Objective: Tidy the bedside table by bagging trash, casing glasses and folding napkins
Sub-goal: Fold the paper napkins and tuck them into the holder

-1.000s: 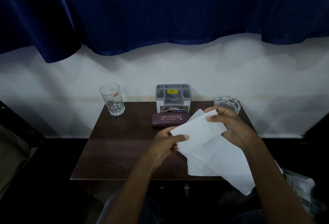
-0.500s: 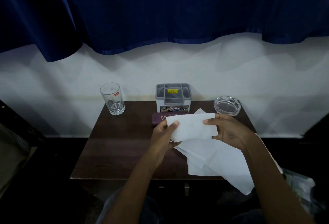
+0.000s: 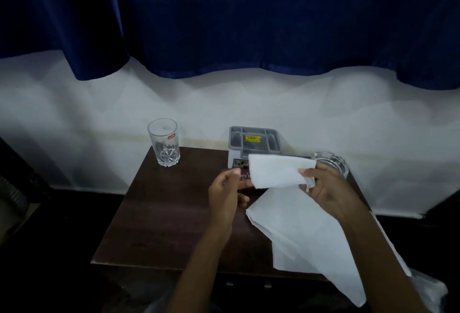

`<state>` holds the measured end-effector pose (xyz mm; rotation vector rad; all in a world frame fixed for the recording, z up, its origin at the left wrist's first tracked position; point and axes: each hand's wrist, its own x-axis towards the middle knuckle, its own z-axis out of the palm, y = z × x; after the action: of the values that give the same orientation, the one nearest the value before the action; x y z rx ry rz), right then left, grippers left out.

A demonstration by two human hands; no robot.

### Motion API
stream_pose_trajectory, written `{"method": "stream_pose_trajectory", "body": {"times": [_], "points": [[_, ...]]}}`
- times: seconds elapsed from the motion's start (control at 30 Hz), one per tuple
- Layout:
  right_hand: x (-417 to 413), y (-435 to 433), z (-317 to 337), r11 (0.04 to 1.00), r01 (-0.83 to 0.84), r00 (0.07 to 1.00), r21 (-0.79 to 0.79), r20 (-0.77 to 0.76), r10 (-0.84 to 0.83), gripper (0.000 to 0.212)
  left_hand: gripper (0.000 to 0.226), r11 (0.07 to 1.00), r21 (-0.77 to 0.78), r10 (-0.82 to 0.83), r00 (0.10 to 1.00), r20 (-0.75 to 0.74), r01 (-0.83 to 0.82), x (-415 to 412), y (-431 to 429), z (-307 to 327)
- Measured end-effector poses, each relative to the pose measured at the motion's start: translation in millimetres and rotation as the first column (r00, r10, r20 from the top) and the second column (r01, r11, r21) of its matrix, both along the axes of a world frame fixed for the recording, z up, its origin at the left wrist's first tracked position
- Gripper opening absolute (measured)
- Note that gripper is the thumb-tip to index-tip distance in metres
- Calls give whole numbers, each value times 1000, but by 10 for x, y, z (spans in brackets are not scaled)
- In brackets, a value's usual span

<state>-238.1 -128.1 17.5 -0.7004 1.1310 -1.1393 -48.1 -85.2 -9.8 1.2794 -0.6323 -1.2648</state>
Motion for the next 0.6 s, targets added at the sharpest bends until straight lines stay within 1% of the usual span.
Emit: {"method": "stream_pose_trajectory", "body": {"times": [0.07,0.17,0.27,0.33,0.37,0.4,0.47,0.5,0.53,0.57,0.6], "points": [[12,-223,106,996,80,997,-26,-18,-80,20,14,1000,4,-7,997,-72,7,-2,9,38],[-31,-662,228,977,214,976,-1,-35,-214,18,12,999,38,-34,995,-94,37,-22,10,53],[-79,-984,221,957,290,955,19,-63,-289,28,12,993,79,-75,992,-98,83,-41,-3,46],[-82,-1093,180,949,314,936,12,-170,-308,36,12,990,99,-92,990,-106,103,-40,-5,45],[-78,-1129,161,948,319,915,-8,-258,-310,38,12,988,108,-100,989,-111,112,-38,-3,46],[-67,-1155,158,950,311,883,-32,-360,-301,39,12,986,116,-109,987,-114,122,-34,2,49],[-43,-1197,194,955,282,780,-94,-557,-285,38,12,982,129,-123,986,-112,137,-29,11,54],[-30,-1214,220,959,256,720,-124,-637,-275,34,12,981,135,-124,986,-109,139,-29,15,54],[-10,-1229,256,960,236,686,-153,-673,-276,26,12,981,141,-122,987,-107,137,-29,20,57],[18,-1241,301,958,221,670,-180,-686,-284,12,12,980,147,-118,987,-106,133,-29,24,61],[41,-1250,343,955,212,654,-207,-696,-296,14,12,980,152,-114,988,-105,130,-30,26,66]]}}
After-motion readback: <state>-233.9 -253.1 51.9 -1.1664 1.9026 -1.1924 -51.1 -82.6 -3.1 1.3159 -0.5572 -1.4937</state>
